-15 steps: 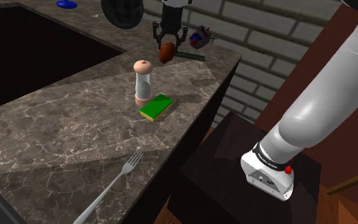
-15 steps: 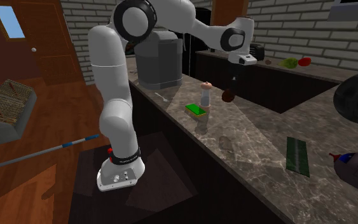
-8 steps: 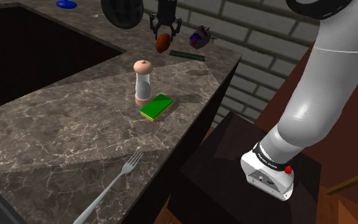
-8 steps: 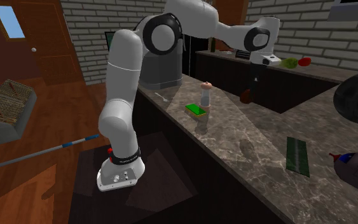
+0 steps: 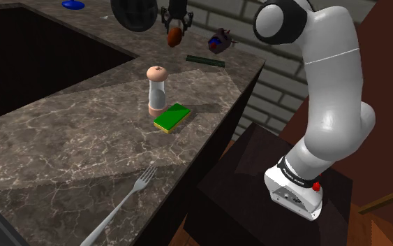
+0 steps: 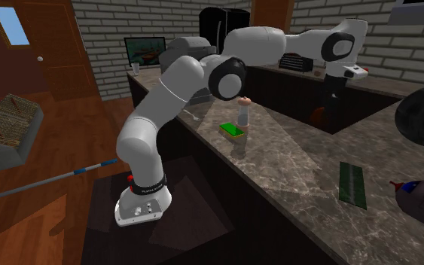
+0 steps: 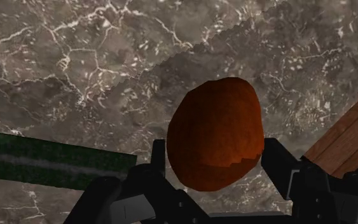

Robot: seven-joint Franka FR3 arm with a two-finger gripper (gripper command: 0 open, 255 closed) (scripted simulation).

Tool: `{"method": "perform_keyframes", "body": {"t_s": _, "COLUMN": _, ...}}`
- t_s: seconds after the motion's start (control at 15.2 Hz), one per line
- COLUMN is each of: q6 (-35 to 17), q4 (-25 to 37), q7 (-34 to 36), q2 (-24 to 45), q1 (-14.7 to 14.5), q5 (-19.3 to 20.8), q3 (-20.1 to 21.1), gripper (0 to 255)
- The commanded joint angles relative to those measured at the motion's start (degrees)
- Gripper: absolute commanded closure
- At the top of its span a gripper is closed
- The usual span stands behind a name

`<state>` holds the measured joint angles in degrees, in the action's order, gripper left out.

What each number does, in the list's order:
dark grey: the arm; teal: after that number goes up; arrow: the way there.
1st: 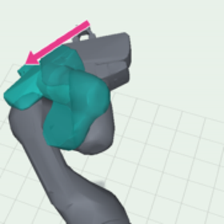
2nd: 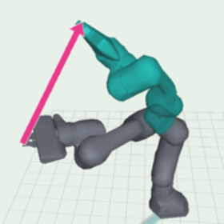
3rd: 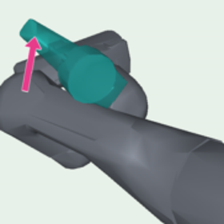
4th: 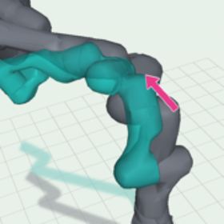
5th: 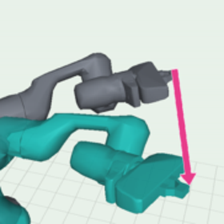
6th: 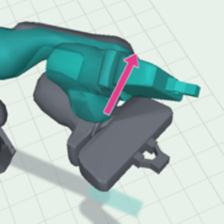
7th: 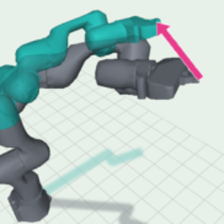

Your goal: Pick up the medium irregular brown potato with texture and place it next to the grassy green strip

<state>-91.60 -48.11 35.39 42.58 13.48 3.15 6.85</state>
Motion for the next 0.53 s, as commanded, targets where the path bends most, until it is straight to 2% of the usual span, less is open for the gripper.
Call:
{"method": "perform_keyframes", "body": {"t_s": 0.0, "q6": 3.8, "q4": 9.7, "q7": -0.6, "q2": 6.3, "q1": -0.2, "q5": 0.3, "q3": -0.4, "gripper": 255}}
{"method": "perform_keyframes", "body": {"t_s": 0.2, "q6": -0.3, "q4": 3.1, "q7": -0.6, "q2": 4.0, "q1": 0.3, "q5": 0.2, "q3": -0.3, "gripper": 255}}
{"method": "perform_keyframes", "body": {"t_s": 0.46, "q6": -4.6, "q4": -2.6, "q7": -0.5, "q2": 2.5, "q1": 0.6, "q5": 0.1, "q3": -0.2, "gripper": 255}}
